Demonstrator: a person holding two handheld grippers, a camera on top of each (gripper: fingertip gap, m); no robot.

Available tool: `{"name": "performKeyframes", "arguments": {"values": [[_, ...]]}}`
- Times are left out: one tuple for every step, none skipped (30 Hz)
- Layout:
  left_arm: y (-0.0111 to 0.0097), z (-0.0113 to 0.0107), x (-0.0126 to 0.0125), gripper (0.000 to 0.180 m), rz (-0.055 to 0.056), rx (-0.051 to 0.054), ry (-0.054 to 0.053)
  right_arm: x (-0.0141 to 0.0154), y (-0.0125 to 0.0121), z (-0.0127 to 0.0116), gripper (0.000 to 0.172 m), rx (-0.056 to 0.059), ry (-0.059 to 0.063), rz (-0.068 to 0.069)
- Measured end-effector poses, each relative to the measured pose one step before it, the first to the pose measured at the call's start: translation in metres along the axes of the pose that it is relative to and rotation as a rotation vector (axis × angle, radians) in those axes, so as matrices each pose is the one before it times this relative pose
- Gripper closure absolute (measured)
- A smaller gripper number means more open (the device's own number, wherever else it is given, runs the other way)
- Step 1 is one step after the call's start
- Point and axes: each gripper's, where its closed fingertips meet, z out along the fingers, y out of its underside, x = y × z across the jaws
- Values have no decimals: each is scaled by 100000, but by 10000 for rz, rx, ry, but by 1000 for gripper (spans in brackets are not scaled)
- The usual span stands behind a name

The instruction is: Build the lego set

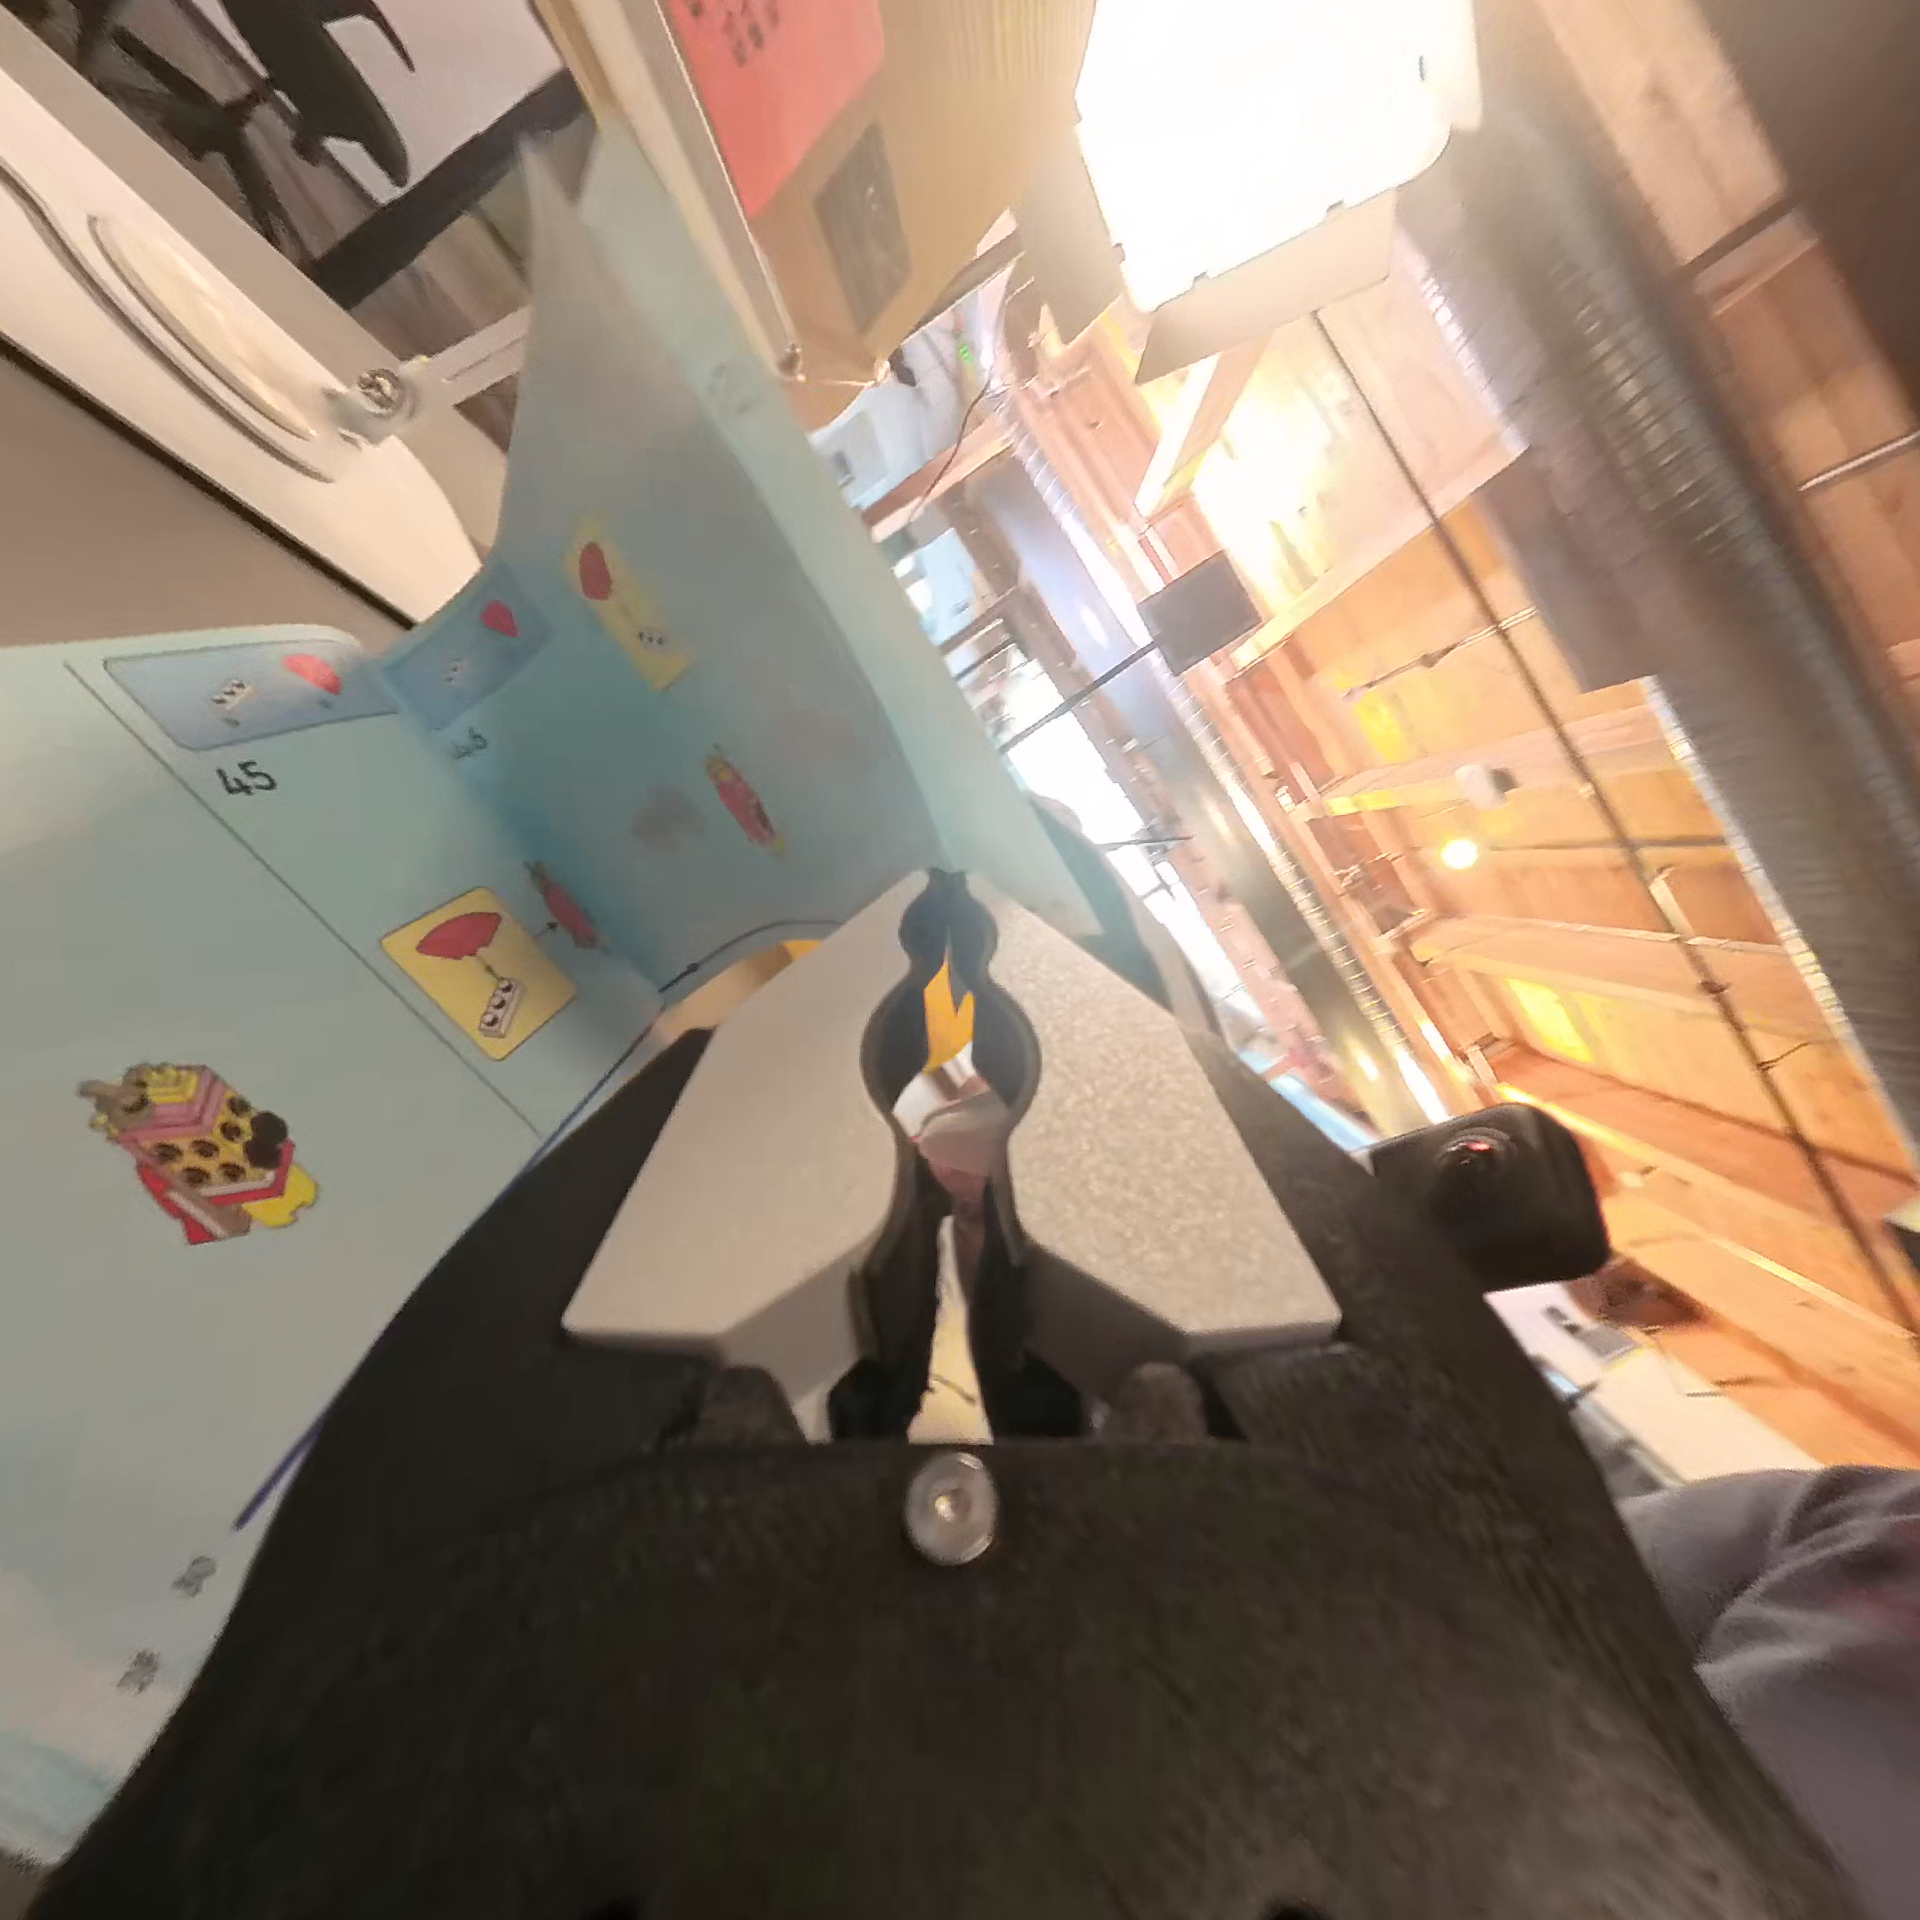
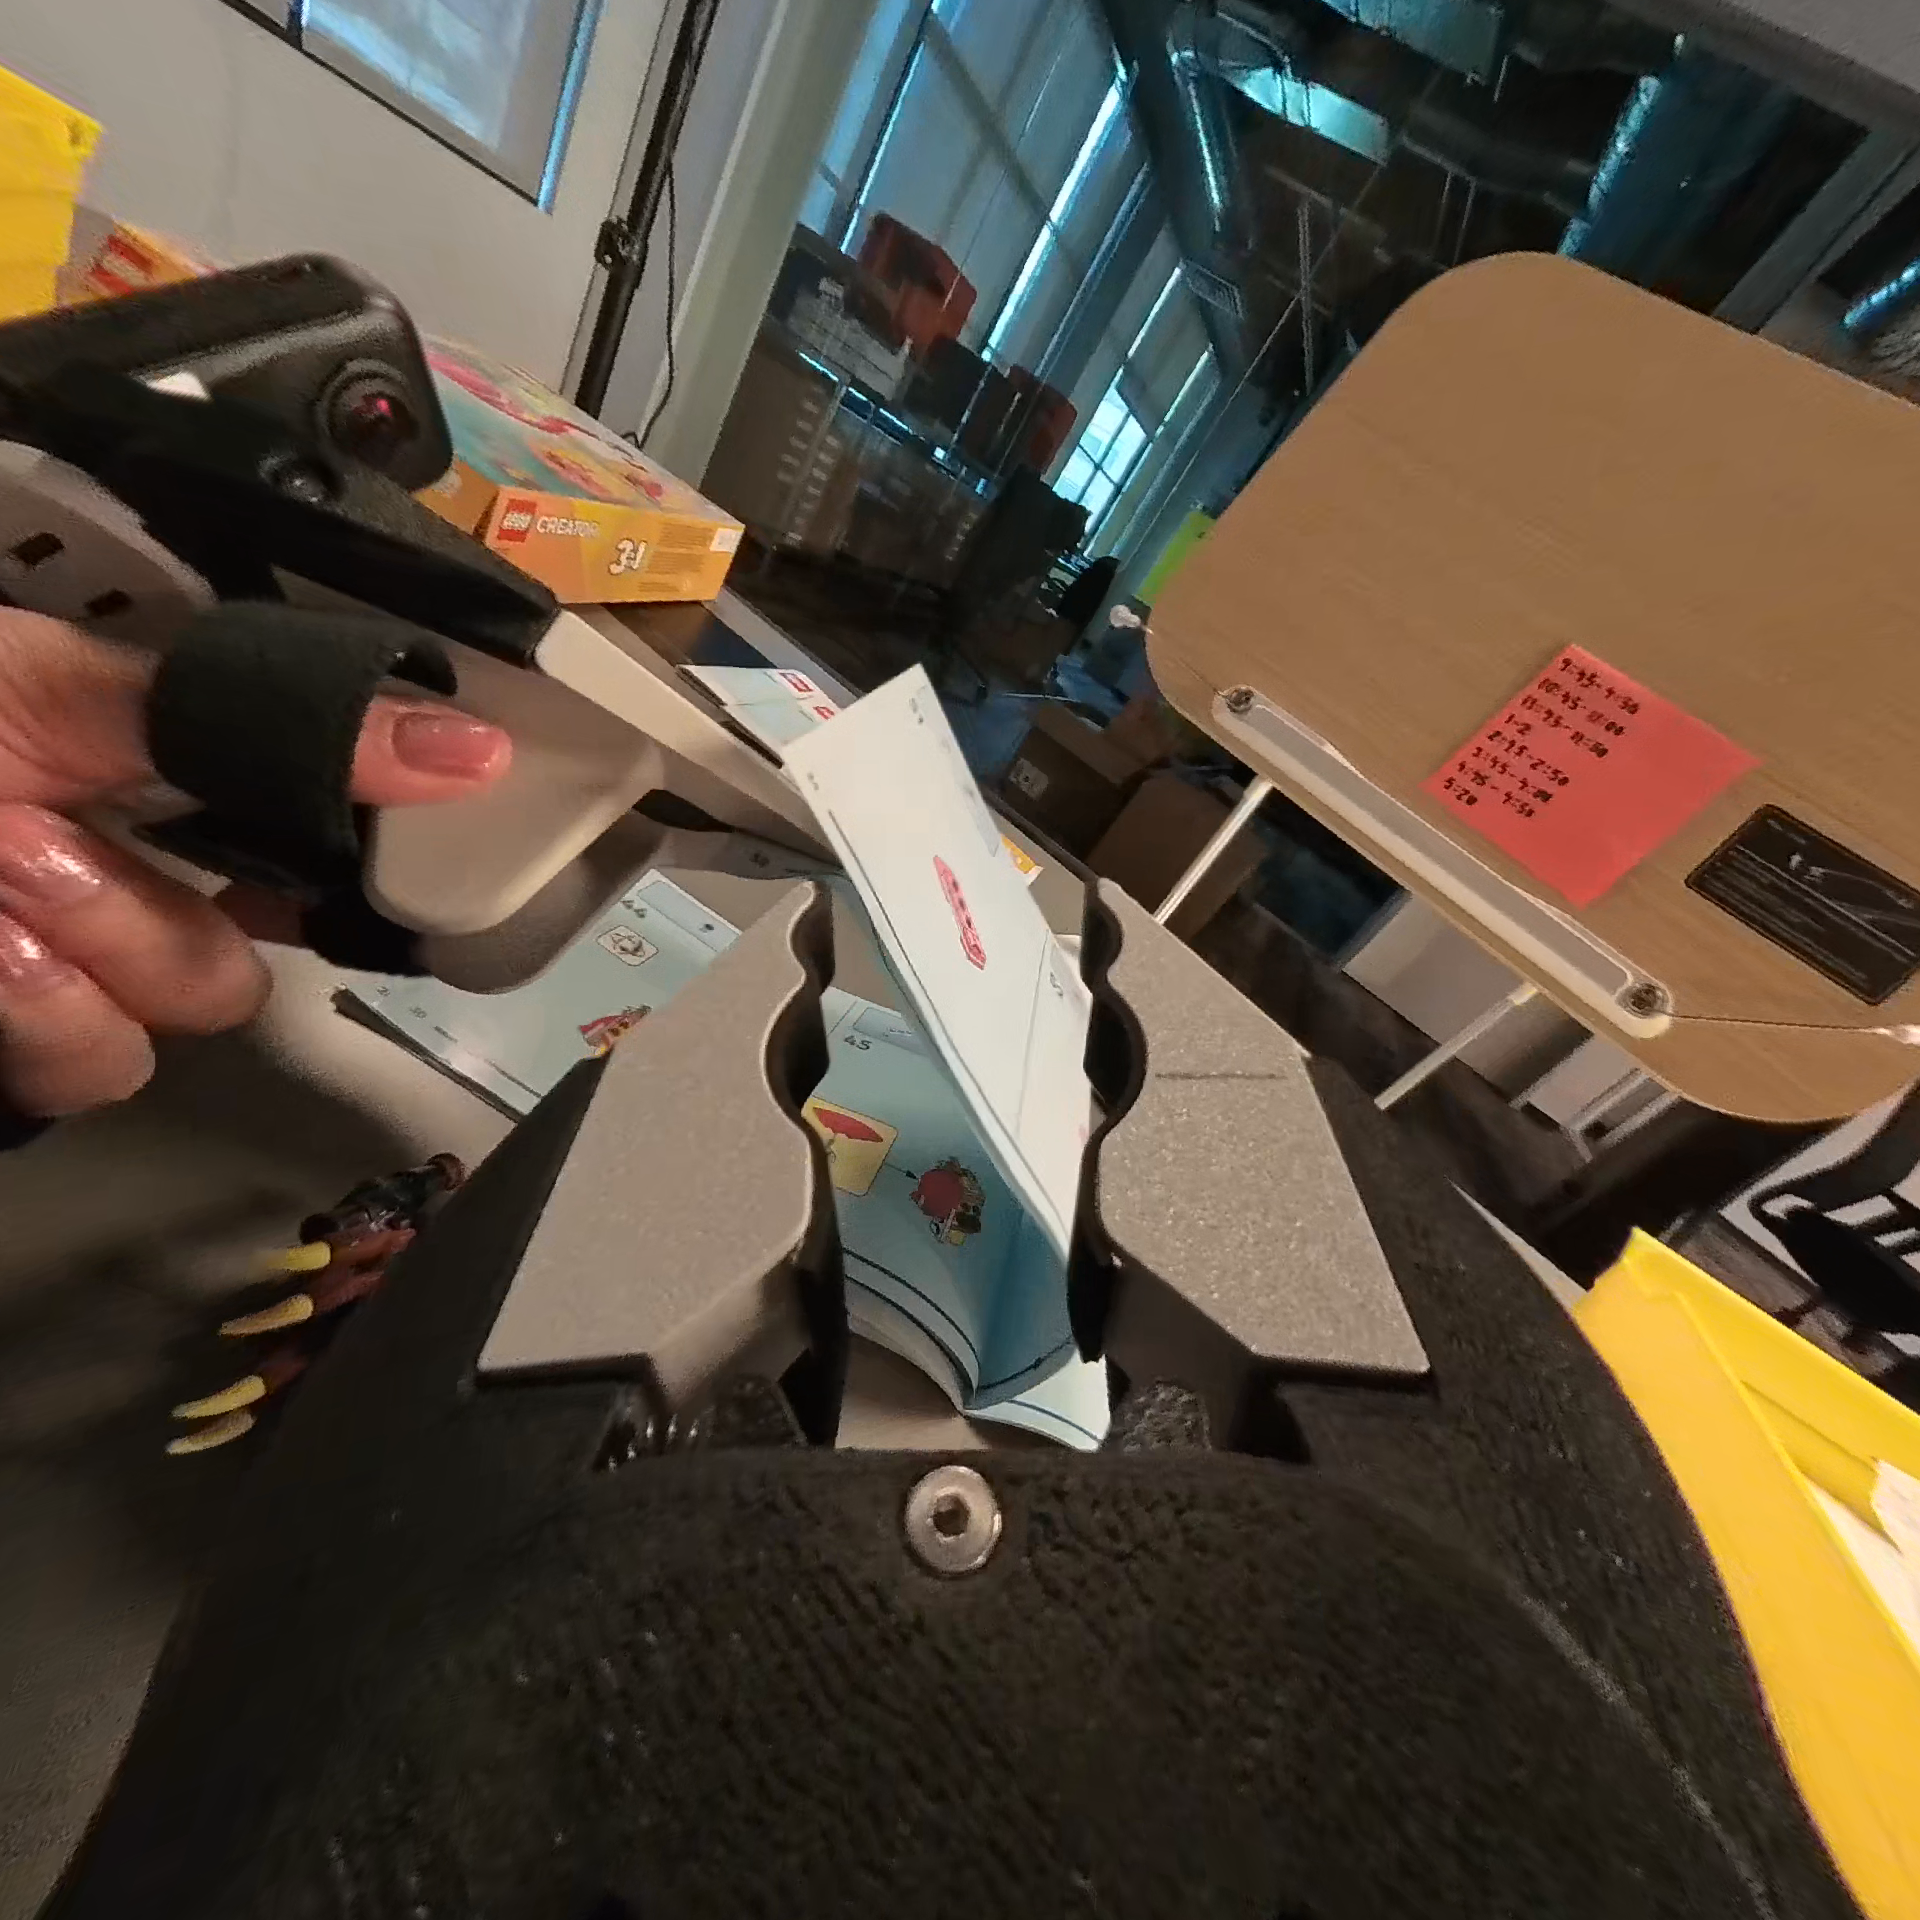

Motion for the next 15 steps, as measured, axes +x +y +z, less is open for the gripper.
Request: {"name": "performKeyframes", "arguments": {"values": [[46,4,-127,180,100,-46,-138,-64,-17,-45,125,61,-78,-7],[54,3,-108,180,54,-37,-97,-157,-59,-57,125,81,-116,-34],[88,-6,-222,180,15,-54,-152,-321,-156,-61,125,130,-209,-27],[145,-8,-348,180,53,-73,-200,-420,-321,-107,125,227,-280,2],[98,-7,-177,180,25,-27,-70,-379,-421,-138,125,257,-249,15],[74,30,35,180,-62,-16,61,-216,-314,-95,125,180,-142,18],[110,52,65,180,-59,-49,70,9,-92,-4,125,36,1,32],[142,71,5,180,22,-77,0,159,164,76,125,-120,108,12],[161,58,-10,180,72,-95,-35,77,240,101,125,-142,76,-53],[154,72,37,180,78,-89,-25,38,152,60,126,-78,64,-84],[118,68,41,180,69,-79,-28,251,205,76,128,-134,208,-79],[101,28,-25,180,77,-60,-66,517,415,107,129,-274,356,-110],[93,-4,-133,180,71,-63,-137,876,563,90,131,-366,550,-136],[73,-39,-229,180,49,-56,-180,1691,762,-1,136,-477,1039,-64],[55,-75,-197,180,26,-47,-170,2420,1029,-101,145,-625,1435,37]]}}
